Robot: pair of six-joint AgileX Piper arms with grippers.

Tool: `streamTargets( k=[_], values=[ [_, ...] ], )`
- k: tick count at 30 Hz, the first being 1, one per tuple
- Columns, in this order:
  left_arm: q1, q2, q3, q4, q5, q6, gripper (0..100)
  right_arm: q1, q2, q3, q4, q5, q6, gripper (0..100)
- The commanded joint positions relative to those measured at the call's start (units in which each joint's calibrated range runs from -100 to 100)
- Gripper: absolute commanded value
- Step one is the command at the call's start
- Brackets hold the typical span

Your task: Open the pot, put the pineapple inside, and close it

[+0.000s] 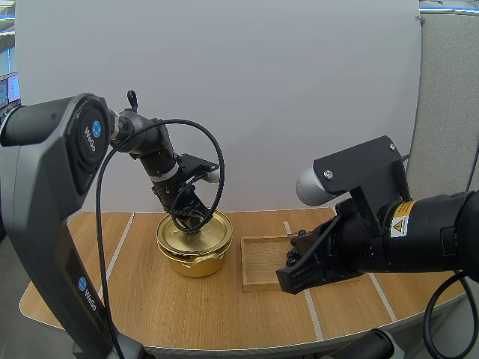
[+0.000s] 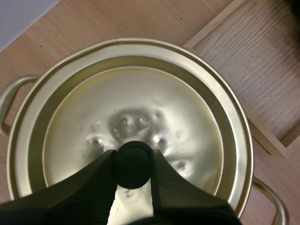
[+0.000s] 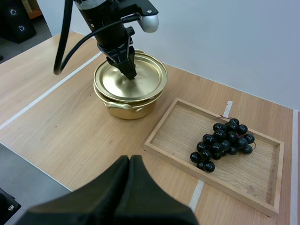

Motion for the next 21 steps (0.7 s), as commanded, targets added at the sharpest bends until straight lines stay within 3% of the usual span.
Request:
streamTargets(
  k=[1,21],
  values=[
    [0.0,0.8,0.2,-1.4,-1.5,0.3,0,-0.2,-0.5,0.2,-0.4,0.0,-0.1,0],
    [0.0,2.3,0.3,-1.4,6.6,0.3,0,-0.2,-0.5,0.2,-0.4,0.0,-0.1,0]
  ],
)
